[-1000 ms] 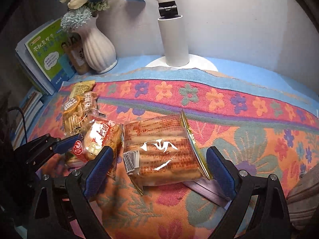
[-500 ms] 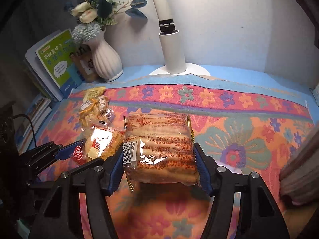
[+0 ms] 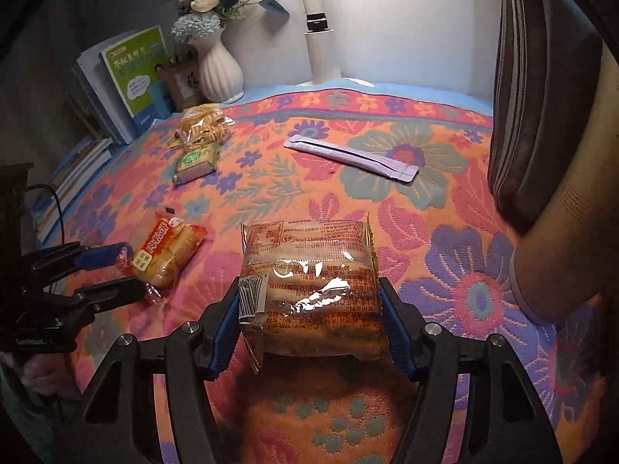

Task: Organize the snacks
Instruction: 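Grasp the red-labelled meat floss bun with the left tool while the right tool grasps the breadstick bag, then carry bun and breadstick bag to the glass plate and open both tools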

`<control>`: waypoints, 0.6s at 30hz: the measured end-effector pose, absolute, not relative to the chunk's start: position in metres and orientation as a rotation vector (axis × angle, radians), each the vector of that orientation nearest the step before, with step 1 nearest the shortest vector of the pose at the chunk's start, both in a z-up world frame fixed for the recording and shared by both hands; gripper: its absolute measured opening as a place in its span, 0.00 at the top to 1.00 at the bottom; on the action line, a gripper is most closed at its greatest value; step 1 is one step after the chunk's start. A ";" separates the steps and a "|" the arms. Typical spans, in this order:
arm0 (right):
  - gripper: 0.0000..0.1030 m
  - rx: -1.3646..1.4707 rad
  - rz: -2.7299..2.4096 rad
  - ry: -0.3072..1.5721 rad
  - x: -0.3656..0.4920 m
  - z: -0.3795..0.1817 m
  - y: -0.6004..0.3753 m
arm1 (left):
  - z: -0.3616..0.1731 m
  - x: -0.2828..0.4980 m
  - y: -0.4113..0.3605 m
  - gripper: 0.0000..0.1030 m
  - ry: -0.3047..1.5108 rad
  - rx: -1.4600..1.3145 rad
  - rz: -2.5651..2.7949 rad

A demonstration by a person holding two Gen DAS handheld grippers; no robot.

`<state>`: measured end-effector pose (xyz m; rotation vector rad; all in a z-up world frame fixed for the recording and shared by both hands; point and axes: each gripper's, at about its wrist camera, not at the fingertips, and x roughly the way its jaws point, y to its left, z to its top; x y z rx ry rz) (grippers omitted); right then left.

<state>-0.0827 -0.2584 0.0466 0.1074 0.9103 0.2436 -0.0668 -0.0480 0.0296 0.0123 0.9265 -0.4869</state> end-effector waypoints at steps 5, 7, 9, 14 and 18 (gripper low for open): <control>0.27 0.160 0.261 0.930 -0.081 0.040 -0.266 | 0.033 -0.065 -0.063 0.22 0.927 -0.006 -0.449; 0.27 0.204 0.269 0.942 -0.079 0.038 -0.272 | 0.027 -0.059 -0.080 0.22 0.936 0.075 -0.390; 0.27 0.223 0.269 0.942 -0.080 0.037 -0.275 | 0.020 -0.055 -0.089 0.25 0.945 0.117 -0.355; 0.25 0.162 0.243 0.951 -0.078 0.035 -0.264 | 0.013 -0.051 -0.097 0.49 0.934 0.163 -0.309; 0.29 0.120 0.231 0.948 -0.077 0.035 -0.257 | 0.014 -0.055 -0.094 0.50 0.917 0.154 -0.312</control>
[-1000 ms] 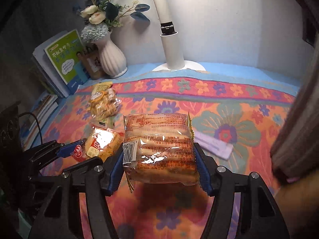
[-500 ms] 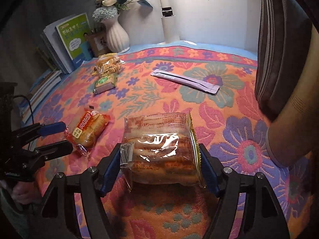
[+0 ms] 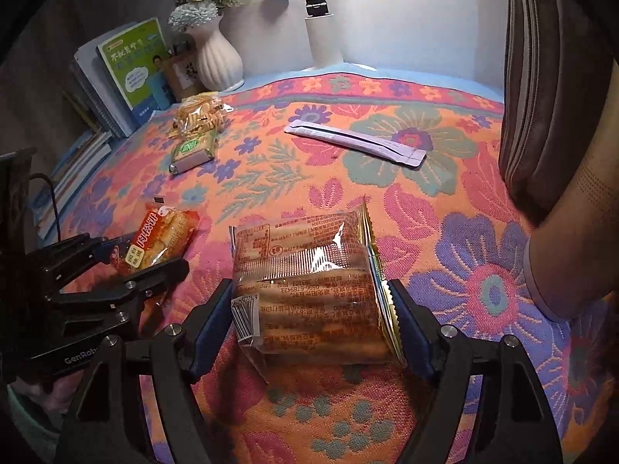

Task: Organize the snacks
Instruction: 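Carry bun and breadstick bag to the glass plate and open both tools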

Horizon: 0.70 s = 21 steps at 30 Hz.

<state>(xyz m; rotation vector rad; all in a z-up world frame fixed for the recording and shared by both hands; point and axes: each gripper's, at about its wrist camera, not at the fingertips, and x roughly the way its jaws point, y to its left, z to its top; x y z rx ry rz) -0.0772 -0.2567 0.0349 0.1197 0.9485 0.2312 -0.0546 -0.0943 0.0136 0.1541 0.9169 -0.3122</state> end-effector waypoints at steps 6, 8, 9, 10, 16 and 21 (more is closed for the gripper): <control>0.38 0.135 0.240 0.912 -0.084 0.042 -0.261 | 0.016 -0.055 -0.093 0.51 0.918 0.137 -0.328; 0.40 0.130 0.233 0.898 -0.090 0.046 -0.261 | 0.019 -0.060 -0.097 0.51 0.900 0.155 -0.339; 0.40 0.132 0.238 0.894 -0.093 0.048 -0.262 | 0.022 -0.064 -0.099 0.51 0.888 0.159 -0.351; 0.40 0.136 0.245 0.889 -0.098 0.051 -0.262 | 0.024 -0.067 -0.101 0.51 0.883 0.150 -0.366; 0.40 0.183 0.242 0.849 -0.137 0.074 -0.278 | 0.053 -0.092 -0.124 0.51 0.808 0.146 -0.472; 0.40 0.169 0.179 0.741 -0.179 0.116 -0.306 | 0.088 -0.116 -0.154 0.51 0.737 0.155 -0.601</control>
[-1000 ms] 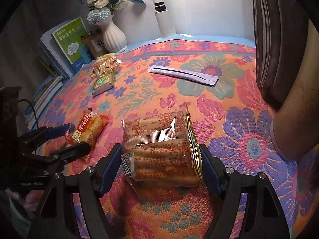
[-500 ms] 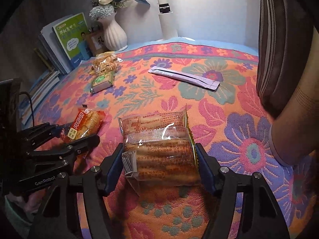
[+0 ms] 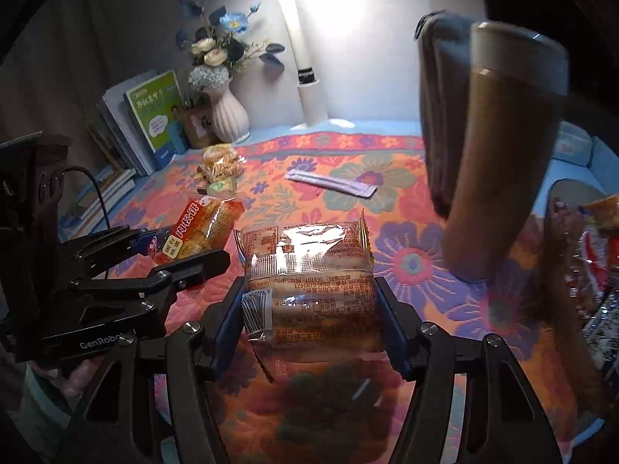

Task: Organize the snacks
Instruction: 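Carry bun and breadstick bag to the glass plate and open both tools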

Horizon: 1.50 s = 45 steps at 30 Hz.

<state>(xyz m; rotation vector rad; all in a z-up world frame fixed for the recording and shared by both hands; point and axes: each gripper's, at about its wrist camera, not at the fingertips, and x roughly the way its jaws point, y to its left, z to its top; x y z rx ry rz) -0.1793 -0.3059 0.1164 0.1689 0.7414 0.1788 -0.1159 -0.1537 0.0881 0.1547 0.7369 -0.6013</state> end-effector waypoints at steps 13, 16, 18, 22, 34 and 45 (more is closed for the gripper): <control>0.40 0.278 -0.242 0.570 -0.262 0.160 -0.463 | 0.158 -0.165 -0.305 0.51 0.613 0.251 -0.953; 0.40 0.297 -0.284 0.574 -0.262 0.157 -0.491 | 0.153 -0.162 -0.342 0.51 0.640 0.247 -0.985; 0.40 0.302 -0.308 0.586 -0.260 0.155 -0.503 | 0.147 -0.158 -0.364 0.51 0.667 0.252 -0.994; 0.40 0.354 -0.305 0.614 -0.247 0.147 -0.527 | 0.131 -0.156 -0.396 0.51 0.676 0.295 -0.995; 0.30 0.477 -0.301 0.627 -0.250 0.131 -0.553 | 0.103 -0.153 -0.406 0.35 0.721 0.302 -1.015; 0.30 0.448 -0.207 0.562 -0.263 0.157 -0.514 | 0.124 -0.147 -0.319 0.35 0.706 0.175 -0.953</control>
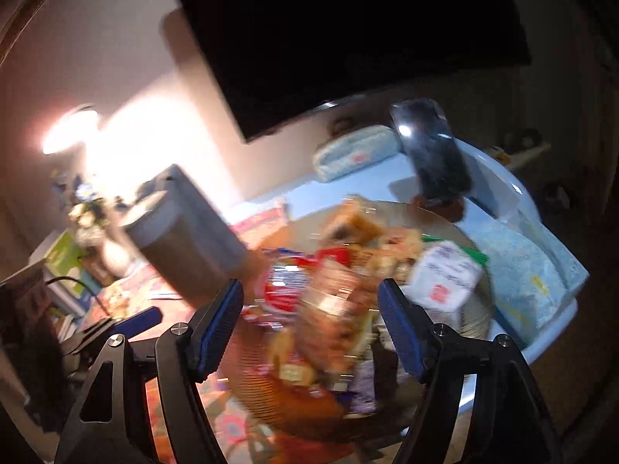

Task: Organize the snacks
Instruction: 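Carry bun and breadstick bag to the glass plate and open both tools, then move both tools back over the remaining snacks on the quilt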

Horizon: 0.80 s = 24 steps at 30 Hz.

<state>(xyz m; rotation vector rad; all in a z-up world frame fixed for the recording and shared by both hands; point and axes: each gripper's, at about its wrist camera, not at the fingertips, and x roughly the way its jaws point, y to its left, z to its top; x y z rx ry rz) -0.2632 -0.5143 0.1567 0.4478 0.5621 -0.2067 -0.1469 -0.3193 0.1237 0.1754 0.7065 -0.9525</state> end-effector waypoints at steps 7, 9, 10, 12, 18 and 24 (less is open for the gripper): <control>0.30 0.274 -0.032 0.536 -0.246 0.180 -0.435 | 0.126 -0.131 -0.243 0.35 0.719 0.093 -0.813; 0.30 0.244 0.029 0.546 -0.237 0.183 -0.412 | 0.127 -0.126 -0.217 0.35 0.712 0.077 -0.761; 0.30 0.228 0.061 0.555 -0.231 0.184 -0.400 | 0.127 -0.123 -0.206 0.35 0.709 0.070 -0.738; 0.30 0.197 0.110 0.577 -0.219 0.185 -0.378 | 0.127 -0.116 -0.179 0.35 0.704 0.053 -0.680; 0.30 0.161 0.270 0.668 -0.174 0.171 -0.312 | 0.120 -0.076 -0.084 0.35 0.701 -0.025 -0.460; 0.30 0.169 0.401 0.802 -0.114 0.137 -0.253 | 0.117 -0.017 0.002 0.35 0.734 -0.190 -0.308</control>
